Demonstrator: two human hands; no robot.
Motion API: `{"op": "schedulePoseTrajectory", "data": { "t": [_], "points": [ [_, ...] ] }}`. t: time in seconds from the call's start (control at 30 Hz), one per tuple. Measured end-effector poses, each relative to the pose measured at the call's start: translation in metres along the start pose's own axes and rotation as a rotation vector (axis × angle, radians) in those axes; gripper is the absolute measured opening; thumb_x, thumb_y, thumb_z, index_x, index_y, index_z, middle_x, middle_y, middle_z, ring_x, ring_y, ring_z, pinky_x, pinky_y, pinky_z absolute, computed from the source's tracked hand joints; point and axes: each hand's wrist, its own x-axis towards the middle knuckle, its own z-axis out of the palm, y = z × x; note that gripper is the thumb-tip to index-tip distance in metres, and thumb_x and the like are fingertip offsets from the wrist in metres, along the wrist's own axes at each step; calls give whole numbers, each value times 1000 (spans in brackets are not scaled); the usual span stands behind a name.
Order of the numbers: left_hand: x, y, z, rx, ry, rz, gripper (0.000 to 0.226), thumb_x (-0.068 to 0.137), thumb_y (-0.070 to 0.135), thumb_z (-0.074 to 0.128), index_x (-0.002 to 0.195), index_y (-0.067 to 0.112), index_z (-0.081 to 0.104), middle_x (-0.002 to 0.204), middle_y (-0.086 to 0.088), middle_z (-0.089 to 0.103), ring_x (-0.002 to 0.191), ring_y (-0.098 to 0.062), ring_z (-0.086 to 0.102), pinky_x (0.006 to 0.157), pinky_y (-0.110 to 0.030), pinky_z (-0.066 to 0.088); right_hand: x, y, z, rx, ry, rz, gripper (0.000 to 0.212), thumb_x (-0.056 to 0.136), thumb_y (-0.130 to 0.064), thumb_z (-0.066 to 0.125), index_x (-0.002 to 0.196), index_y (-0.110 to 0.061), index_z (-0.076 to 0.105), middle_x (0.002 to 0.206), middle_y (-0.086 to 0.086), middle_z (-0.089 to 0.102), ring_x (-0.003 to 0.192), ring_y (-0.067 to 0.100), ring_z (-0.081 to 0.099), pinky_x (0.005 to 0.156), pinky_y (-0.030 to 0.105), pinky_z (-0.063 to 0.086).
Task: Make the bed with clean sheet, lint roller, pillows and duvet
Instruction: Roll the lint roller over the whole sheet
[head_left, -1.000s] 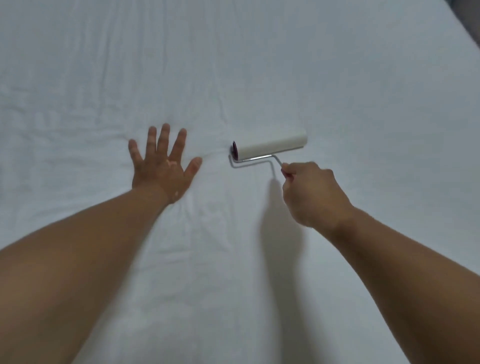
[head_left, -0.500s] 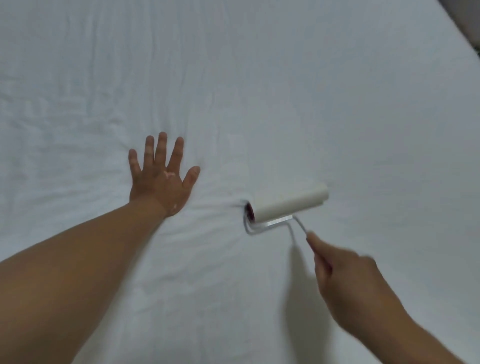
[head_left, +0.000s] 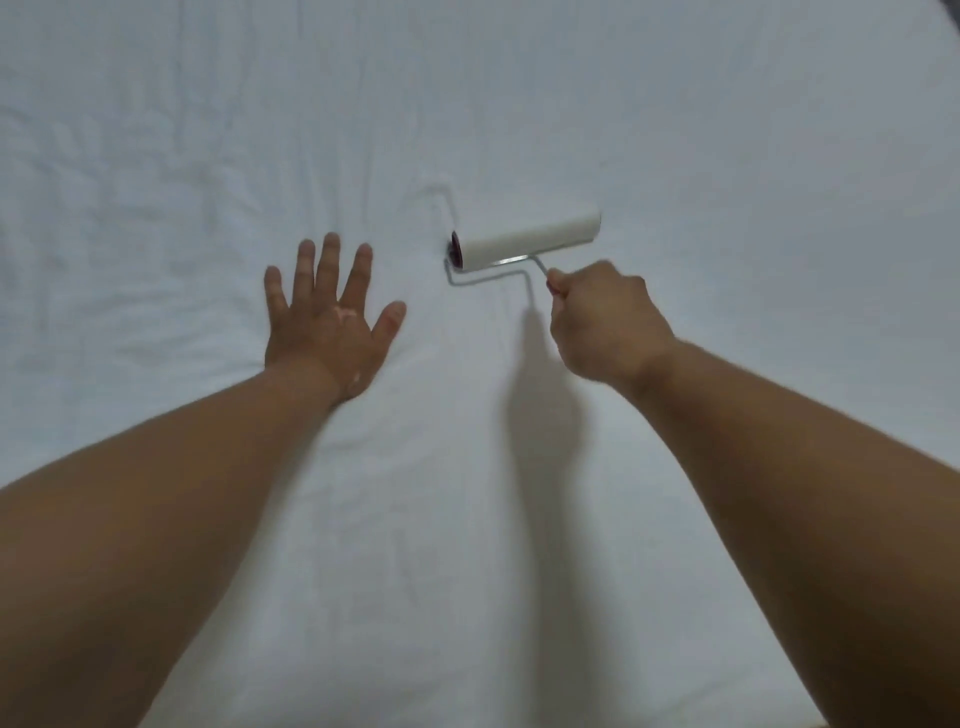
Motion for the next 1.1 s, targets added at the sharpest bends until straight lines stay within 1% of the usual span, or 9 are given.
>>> {"op": "schedulePoseTrajectory", "data": {
  "t": [0.1,0.27,0.4,0.5,0.67,0.77,0.83,1.0,1.1],
  "points": [
    [-45,8,7,-8,1,10,78,92,71,-1,157,29,-11,166,1,-16,151,-22,-18,121,-55,-6,-70,26,23,48,2,-9,39,105,-23,34,137,-28,54,116,13,60,103,42,58,82,38,48],
    [-94,12,25,27,37,35,81,92,71,-2,159,25,-6,166,-1,-12,152,-24,-15,121,-55,-4,-202,62,56,242,-126,178,44,103,-38,35,143,-56,40,101,-4,69,97,25,64,77,37,51],
    [-96,11,33,33,62,42,80,93,70,1,159,24,-3,167,-2,-8,153,-25,-12,121,-55,-2,-254,73,75,235,-246,316,51,102,-42,38,141,-69,21,80,-5,64,89,13,64,78,26,51],
    [-94,12,40,49,77,44,78,95,68,5,159,23,-2,167,-4,-6,153,-27,-10,121,-57,0,-239,64,74,233,-240,306,48,102,-40,38,143,-64,30,79,-5,63,91,18,64,77,30,50],
    [-92,11,45,57,86,51,77,96,66,7,159,21,-3,167,-5,-6,153,-28,-9,121,-58,0,-160,41,68,244,-52,212,44,103,-32,38,143,-47,46,104,5,69,93,35,60,71,39,47],
    [-92,11,45,65,84,45,78,95,67,4,158,22,-5,166,-4,-8,152,-27,-10,121,-57,-1,-120,30,63,289,-9,194,42,102,-25,36,139,-39,51,101,5,64,83,31,53,67,36,48],
    [-94,13,43,68,81,40,78,95,67,3,158,23,-4,166,-4,-6,152,-27,-9,121,-57,-1,-112,28,62,322,-3,182,40,101,-20,37,135,-32,55,101,4,63,90,31,57,73,41,55],
    [-98,18,37,94,44,-5,78,94,68,0,158,24,-9,166,-2,-11,152,-25,-12,120,-57,-5,-176,46,84,350,5,175,47,103,-26,37,147,-38,43,112,6,65,103,35,60,84,42,52],
    [-114,37,36,65,25,-97,76,96,63,1,158,21,-6,166,-3,-10,153,-26,-11,119,-60,-4,-238,66,111,404,-17,191,46,105,-34,33,150,-42,35,101,6,70,90,31,64,79,44,54]
  ]
}}
